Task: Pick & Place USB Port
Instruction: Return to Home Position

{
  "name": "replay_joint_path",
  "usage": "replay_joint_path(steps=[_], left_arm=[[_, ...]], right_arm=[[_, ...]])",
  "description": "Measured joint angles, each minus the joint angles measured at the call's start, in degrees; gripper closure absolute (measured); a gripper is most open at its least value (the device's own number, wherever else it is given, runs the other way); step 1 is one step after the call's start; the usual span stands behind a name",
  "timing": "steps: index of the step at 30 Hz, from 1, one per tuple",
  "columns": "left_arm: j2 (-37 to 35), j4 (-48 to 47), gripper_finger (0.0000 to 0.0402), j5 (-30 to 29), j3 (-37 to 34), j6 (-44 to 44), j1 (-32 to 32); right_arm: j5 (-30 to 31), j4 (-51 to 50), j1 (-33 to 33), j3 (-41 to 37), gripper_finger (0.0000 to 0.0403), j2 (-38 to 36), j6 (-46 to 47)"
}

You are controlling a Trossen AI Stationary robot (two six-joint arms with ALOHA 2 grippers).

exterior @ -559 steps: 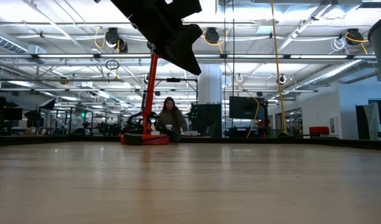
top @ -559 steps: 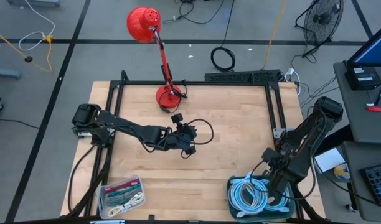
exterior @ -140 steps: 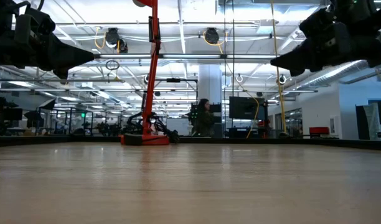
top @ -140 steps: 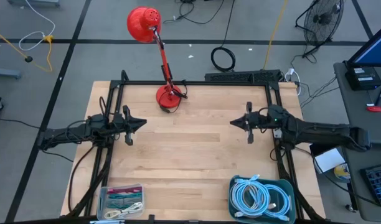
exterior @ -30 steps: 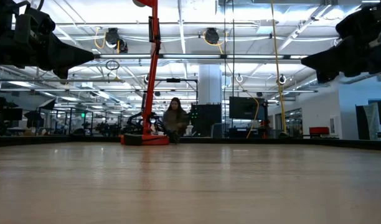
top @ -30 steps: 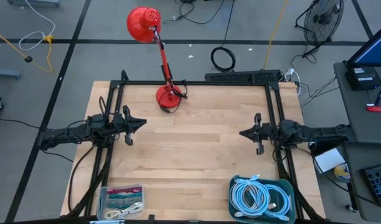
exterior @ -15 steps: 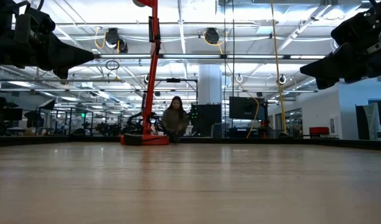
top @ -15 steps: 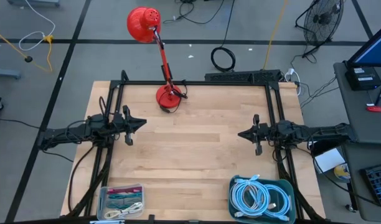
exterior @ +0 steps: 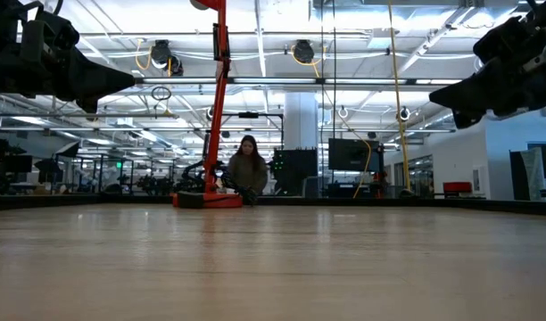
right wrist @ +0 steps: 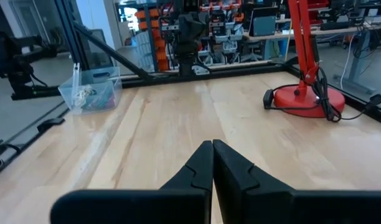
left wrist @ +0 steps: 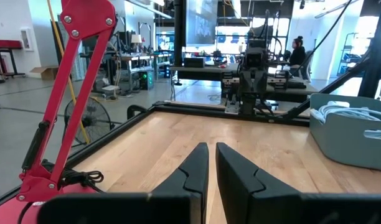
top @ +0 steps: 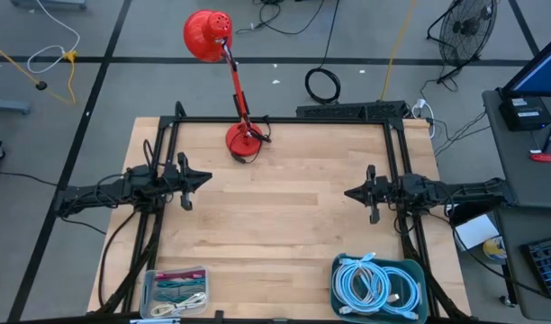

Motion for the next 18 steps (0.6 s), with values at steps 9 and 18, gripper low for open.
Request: replay_joint_path(steps=[9, 18], left_arm=[[0.0, 0.0, 0.0369, 0.0, 0.0, 0.0, 0.0], [0.0, 0.0, 0.0369, 0.0, 0.0, 0.0, 0.0]], right_arm=[[0.0, 0.7, 0.0, 0.0, 0.0403, 0.0, 0.2], [0.0, 0.7, 0.0, 0.0, 0.0403, 0.0, 0.2]])
